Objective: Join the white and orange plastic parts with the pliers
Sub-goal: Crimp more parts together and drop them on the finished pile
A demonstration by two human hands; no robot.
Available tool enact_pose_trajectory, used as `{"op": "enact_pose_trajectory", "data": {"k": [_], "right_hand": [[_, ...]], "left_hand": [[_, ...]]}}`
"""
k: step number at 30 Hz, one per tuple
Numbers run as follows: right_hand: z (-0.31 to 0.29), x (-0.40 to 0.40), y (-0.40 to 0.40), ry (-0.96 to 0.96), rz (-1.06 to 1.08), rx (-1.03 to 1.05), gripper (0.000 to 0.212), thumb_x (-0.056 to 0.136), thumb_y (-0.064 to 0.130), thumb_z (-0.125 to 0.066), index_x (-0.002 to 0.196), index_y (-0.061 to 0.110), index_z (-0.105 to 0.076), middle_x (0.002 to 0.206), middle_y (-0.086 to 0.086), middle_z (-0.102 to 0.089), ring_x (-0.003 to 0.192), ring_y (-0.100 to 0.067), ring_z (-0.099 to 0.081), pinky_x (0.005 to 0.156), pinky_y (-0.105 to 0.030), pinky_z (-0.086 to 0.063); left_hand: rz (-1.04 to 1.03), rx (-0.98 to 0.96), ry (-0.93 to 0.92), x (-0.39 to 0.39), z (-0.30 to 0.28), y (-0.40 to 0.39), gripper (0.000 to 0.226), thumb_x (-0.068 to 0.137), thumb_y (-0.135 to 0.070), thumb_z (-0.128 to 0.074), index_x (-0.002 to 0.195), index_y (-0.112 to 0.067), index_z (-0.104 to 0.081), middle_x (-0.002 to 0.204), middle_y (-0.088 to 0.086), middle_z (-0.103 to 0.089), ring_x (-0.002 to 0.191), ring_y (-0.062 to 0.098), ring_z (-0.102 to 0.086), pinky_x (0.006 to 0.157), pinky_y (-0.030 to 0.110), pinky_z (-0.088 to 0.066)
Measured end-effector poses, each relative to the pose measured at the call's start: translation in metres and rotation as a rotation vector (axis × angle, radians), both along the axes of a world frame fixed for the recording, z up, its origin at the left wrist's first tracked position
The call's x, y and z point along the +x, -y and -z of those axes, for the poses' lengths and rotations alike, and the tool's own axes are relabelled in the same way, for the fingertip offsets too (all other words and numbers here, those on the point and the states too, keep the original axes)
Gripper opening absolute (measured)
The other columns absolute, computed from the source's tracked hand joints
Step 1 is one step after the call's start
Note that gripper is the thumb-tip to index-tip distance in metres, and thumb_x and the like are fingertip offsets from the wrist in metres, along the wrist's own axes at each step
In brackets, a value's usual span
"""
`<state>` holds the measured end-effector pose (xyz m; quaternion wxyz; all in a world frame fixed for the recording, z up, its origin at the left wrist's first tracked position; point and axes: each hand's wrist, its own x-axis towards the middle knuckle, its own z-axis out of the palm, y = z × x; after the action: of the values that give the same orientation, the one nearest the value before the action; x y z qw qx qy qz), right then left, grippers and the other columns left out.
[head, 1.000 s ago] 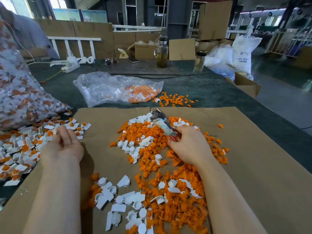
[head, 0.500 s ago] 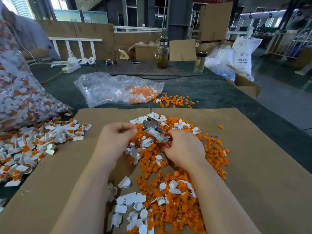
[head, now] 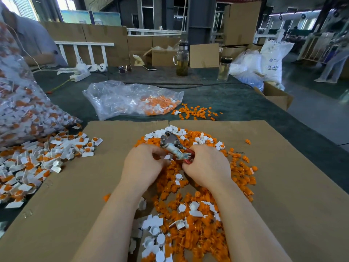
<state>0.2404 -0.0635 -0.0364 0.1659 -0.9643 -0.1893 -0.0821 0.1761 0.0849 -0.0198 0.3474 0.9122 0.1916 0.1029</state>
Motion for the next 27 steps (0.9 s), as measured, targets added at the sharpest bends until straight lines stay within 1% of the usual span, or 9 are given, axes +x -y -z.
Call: {"op": "enact_pose_trajectory", "data": {"k": [2, 3, 7, 9, 11, 14, 17, 21, 27], "right_hand": [[0.000, -0.001, 0.000, 0.014, 0.004, 0.009, 0.016, 0.083, 0.042, -0.060, 0.080, 0.027, -0.058, 0.070, 0.010, -0.056, 0.063, -0.009, -0.054, 0.047, -0.023, -0.040], [-0.001, -0.002, 0.000, 0.022, 0.009, 0.015, 0.015, 0.084, 0.040, -0.060, 0.079, 0.027, -0.056, 0.070, 0.010, -0.055, 0.063, -0.009, -0.053, 0.046, -0.023, -0.039], [-0.004, -0.002, 0.002, 0.014, 0.015, 0.148, 0.014, 0.086, 0.034, -0.058, 0.077, 0.027, -0.051, 0.070, 0.009, -0.053, 0.064, -0.009, -0.053, 0.048, -0.025, -0.037], [-0.008, -0.003, 0.002, -0.017, 0.004, 0.295, 0.010, 0.088, 0.032, -0.059, 0.080, 0.027, -0.054, 0.071, 0.010, -0.056, 0.064, -0.005, -0.052, 0.048, -0.022, -0.033], [-0.011, -0.004, 0.001, -0.041, -0.009, 0.451, 0.005, 0.089, 0.032, -0.060, 0.089, 0.027, -0.060, 0.075, 0.010, -0.061, 0.069, -0.006, -0.058, 0.053, -0.023, -0.041], [-0.015, -0.008, -0.001, -0.080, -0.049, 0.674, 0.006, 0.089, 0.031, -0.064, 0.093, 0.026, -0.063, 0.080, 0.009, -0.066, 0.078, -0.011, -0.064, 0.067, -0.035, -0.055], [-0.018, -0.012, -0.001, -0.062, -0.077, 0.750, 0.009, 0.089, 0.032, -0.066, 0.084, 0.031, -0.059, 0.075, 0.010, -0.064, 0.071, -0.007, -0.062, 0.067, -0.038, -0.057], [-0.020, -0.015, -0.003, -0.059, -0.098, 0.798, 0.012, 0.088, 0.032, -0.068, 0.085, 0.036, -0.057, 0.074, 0.010, -0.064, 0.071, -0.008, -0.063, 0.066, -0.037, -0.057], [-0.021, -0.020, -0.006, -0.019, -0.101, 0.773, 0.011, 0.088, 0.031, -0.068, 0.097, 0.027, -0.063, 0.081, 0.011, -0.067, 0.077, -0.008, -0.065, 0.072, -0.041, -0.056]], "left_hand": [[-0.024, 0.020, 0.018, 0.000, 0.000, 0.002, 0.008, 0.083, -0.036, -0.078, 0.082, -0.035, -0.070, 0.083, -0.019, -0.061, 0.070, 0.011, -0.062, 0.074, 0.038, -0.060], [-0.035, 0.026, 0.019, 0.000, 0.001, 0.002, 0.013, 0.082, -0.038, -0.078, 0.076, -0.035, -0.067, 0.079, -0.020, -0.059, 0.068, 0.011, -0.062, 0.072, 0.037, -0.060], [-0.064, -0.017, 0.041, 0.001, 0.004, 0.001, 0.016, 0.088, -0.037, -0.072, 0.077, -0.031, -0.061, 0.073, -0.012, -0.064, 0.066, 0.012, -0.064, 0.065, 0.036, -0.059], [-0.076, -0.140, 0.117, 0.001, 0.002, 0.003, 0.012, 0.092, -0.032, -0.068, 0.083, -0.028, -0.062, 0.064, -0.010, -0.067, 0.052, 0.003, -0.062, 0.049, 0.024, -0.052], [-0.100, -0.345, 0.202, 0.000, -0.002, 0.006, 0.008, 0.092, -0.026, -0.069, 0.087, -0.023, -0.064, 0.058, -0.009, -0.067, 0.042, -0.001, -0.058, 0.040, 0.014, -0.041], [-0.136, -0.700, 0.303, -0.002, -0.010, 0.013, 0.007, 0.086, -0.016, -0.076, 0.086, -0.018, -0.069, 0.062, -0.003, -0.072, 0.054, 0.003, -0.067, 0.054, 0.017, -0.051], [-0.134, -0.935, 0.349, -0.004, -0.013, 0.019, 0.008, 0.083, -0.008, -0.077, 0.087, -0.006, -0.070, 0.072, 0.011, -0.075, 0.065, 0.014, -0.073, 0.057, 0.020, -0.057], [-0.112, -1.030, 0.368, -0.005, -0.013, 0.018, 0.013, 0.082, -0.007, -0.076, 0.093, 0.000, -0.071, 0.076, 0.015, -0.075, 0.070, 0.017, -0.074, 0.056, 0.019, -0.055], [-0.071, -1.095, 0.386, -0.006, -0.014, 0.018, 0.004, 0.082, -0.006, -0.075, 0.084, -0.003, -0.073, 0.078, 0.017, -0.075, 0.072, 0.019, -0.074, 0.057, 0.020, -0.055]]}}
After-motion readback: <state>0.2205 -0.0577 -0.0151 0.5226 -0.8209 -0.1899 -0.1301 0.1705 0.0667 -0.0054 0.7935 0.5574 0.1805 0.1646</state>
